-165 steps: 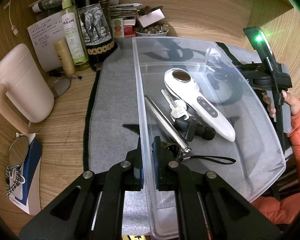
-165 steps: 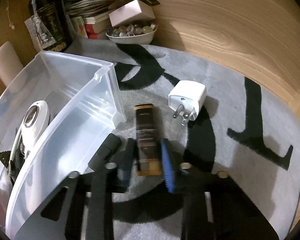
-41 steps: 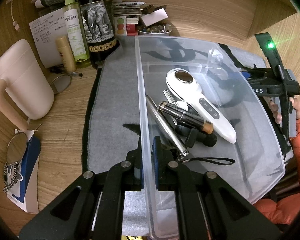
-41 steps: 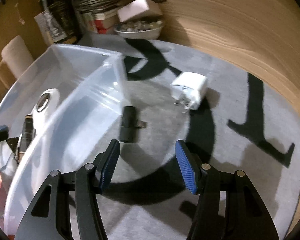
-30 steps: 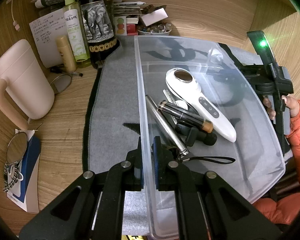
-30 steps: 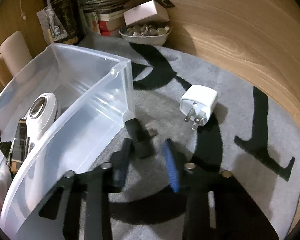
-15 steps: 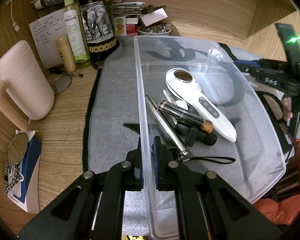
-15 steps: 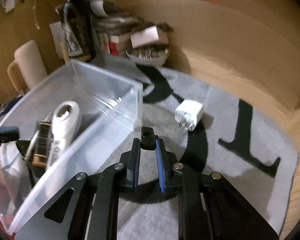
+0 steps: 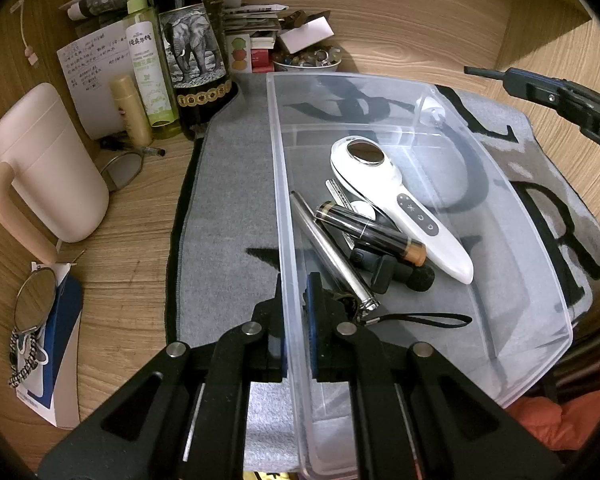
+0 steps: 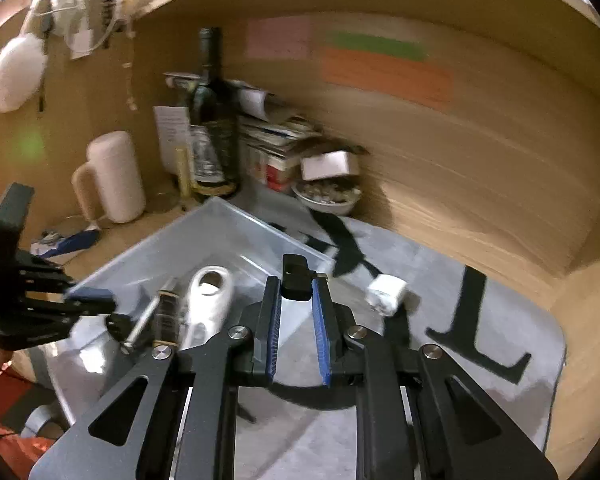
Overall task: Organize rigid objects
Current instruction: 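Carry the black adapter into the box and release it with the right gripper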
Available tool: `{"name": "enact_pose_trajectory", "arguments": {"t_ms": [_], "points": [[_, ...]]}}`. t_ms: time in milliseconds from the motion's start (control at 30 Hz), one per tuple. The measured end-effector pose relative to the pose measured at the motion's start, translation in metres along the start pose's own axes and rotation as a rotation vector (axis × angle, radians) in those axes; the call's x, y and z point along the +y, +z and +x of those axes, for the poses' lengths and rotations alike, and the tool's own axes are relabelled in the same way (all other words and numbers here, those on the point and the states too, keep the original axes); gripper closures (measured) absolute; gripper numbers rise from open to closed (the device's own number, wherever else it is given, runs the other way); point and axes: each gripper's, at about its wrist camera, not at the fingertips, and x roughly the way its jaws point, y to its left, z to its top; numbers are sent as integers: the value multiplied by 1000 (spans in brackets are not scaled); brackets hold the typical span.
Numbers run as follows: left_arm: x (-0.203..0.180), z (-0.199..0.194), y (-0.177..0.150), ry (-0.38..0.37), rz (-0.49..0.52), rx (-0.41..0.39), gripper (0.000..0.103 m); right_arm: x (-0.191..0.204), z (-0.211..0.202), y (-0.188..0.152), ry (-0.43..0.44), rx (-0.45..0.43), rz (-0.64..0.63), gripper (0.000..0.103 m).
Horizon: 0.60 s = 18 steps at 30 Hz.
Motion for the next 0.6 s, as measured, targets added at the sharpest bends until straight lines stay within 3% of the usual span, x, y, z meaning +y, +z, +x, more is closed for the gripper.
{"name": "enact_pose_trajectory", "arguments": {"t_ms": [267, 600], "points": [[0, 0, 0, 1, 0, -1, 96, 48, 23, -1, 84, 52, -100, 89], [0, 0, 0, -1, 0, -1, 97, 73, 59, -9, 155, 178, -128, 89]]}}
